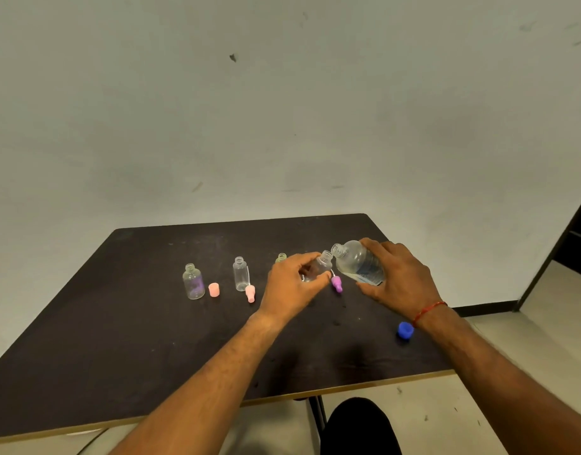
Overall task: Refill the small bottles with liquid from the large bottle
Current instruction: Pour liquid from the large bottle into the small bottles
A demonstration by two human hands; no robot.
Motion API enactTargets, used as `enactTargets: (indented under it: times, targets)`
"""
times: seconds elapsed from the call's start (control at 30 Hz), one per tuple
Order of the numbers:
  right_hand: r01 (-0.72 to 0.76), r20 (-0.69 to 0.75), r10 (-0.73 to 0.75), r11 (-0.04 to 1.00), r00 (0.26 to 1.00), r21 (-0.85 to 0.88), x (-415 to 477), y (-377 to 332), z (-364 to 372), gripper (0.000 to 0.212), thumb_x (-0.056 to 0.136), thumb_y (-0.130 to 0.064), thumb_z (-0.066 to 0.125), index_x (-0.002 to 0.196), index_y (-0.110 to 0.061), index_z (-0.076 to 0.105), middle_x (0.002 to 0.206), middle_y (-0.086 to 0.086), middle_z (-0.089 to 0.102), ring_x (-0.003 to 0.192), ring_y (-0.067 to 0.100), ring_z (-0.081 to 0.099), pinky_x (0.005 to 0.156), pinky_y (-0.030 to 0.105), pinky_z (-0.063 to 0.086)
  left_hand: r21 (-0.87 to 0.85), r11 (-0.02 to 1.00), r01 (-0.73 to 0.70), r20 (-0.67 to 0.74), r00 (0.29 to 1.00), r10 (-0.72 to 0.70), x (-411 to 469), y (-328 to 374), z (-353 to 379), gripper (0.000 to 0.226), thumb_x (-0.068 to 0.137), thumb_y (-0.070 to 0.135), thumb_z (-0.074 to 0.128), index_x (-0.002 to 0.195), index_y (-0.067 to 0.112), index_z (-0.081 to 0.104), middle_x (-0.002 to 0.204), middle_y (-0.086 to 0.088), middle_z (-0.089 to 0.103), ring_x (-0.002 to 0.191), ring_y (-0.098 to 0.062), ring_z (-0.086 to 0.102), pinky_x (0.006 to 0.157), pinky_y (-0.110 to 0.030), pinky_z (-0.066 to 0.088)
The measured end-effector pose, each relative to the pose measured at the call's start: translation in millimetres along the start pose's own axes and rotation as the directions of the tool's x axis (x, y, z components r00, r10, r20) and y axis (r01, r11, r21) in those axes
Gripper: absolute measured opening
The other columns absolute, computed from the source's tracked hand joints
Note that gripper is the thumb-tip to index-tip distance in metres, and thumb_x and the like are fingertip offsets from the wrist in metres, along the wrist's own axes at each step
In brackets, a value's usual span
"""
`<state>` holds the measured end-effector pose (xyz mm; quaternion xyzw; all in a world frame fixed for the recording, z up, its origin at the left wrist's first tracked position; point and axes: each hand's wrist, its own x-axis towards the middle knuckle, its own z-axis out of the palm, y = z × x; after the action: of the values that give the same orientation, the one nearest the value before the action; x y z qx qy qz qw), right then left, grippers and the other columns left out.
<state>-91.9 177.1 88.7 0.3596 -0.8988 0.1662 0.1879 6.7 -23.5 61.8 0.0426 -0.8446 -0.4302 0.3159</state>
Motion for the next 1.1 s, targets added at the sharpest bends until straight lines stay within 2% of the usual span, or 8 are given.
enactTargets:
  times: [0.27,0.7,0.87,1.0,1.1]
  targets:
    - [0.028,0.007,-0.028,0.999,1.0,-0.033,-1.2,-3.0,-7.1,0.079,0.077,-0.045,0.077,0.144,-0.027,0.039,0.127,0.002,0.057,0.114,0.021,0.052,0.087,0.031,0.05,0.002,1.0,0.013,0.017,1.0,-0.013,-2.6,2.4,-4.7,0.028,0.085,0.031,0.078,0.113,0.028,0.075,0.094,0.01,0.074,0.088,-0.011,0.068,0.082,-0.035,0.06]
    - [0.105,0.018,-0.103,0.974,0.995,-0.2,5.2,2.0,-22.1,0.082,0.073,-0.044,0.08,0.143,-0.025,0.043,0.121,0.005,0.059,0.11,0.025,0.054,0.081,0.037,0.05,-0.006,1.0,0.022,0.041,0.999,-0.022,-4.2,5.4,-2.9,0.026,0.085,0.031,0.077,0.111,0.031,0.076,0.093,0.008,0.074,0.088,-0.012,0.067,0.083,-0.04,0.059]
    - [0.12,0.028,-0.117,0.967,0.993,-0.226,7.3,1.9,-29.1,0.083,0.071,-0.043,0.081,0.143,-0.028,0.042,0.12,0.005,0.059,0.11,0.026,0.054,0.081,0.04,0.051,-0.001,1.0,0.017,0.038,0.999,-0.017,-4.5,7.2,-2.8,0.033,0.086,0.029,0.077,0.118,0.025,0.075,0.098,0.008,0.073,0.09,-0.01,0.067,0.084,-0.033,0.058]
    - [0.134,0.032,-0.131,0.958,0.991,-0.254,8.7,2.8,-32.3,0.085,0.066,-0.042,0.085,0.141,-0.026,0.047,0.115,0.007,0.061,0.105,0.028,0.057,0.077,0.041,0.052,-0.005,1.0,0.01,0.038,0.999,-0.01,-5.6,9.4,-3.0,0.035,0.087,0.028,0.078,0.121,0.023,0.073,0.096,0.014,0.068,0.091,-0.004,0.065,0.083,-0.023,0.057]
    - [0.15,0.021,-0.15,0.951,0.988,-0.27,11.0,2.6,-34.3,0.085,0.064,-0.04,0.086,0.14,-0.025,0.049,0.115,0.008,0.061,0.105,0.029,0.057,0.078,0.042,0.051,-0.001,1.0,0.01,0.038,0.999,-0.01,-5.7,8.9,-3.3,0.038,0.087,0.029,0.077,0.124,0.024,0.072,0.097,0.014,0.068,0.091,-0.003,0.065,0.084,-0.023,0.057]
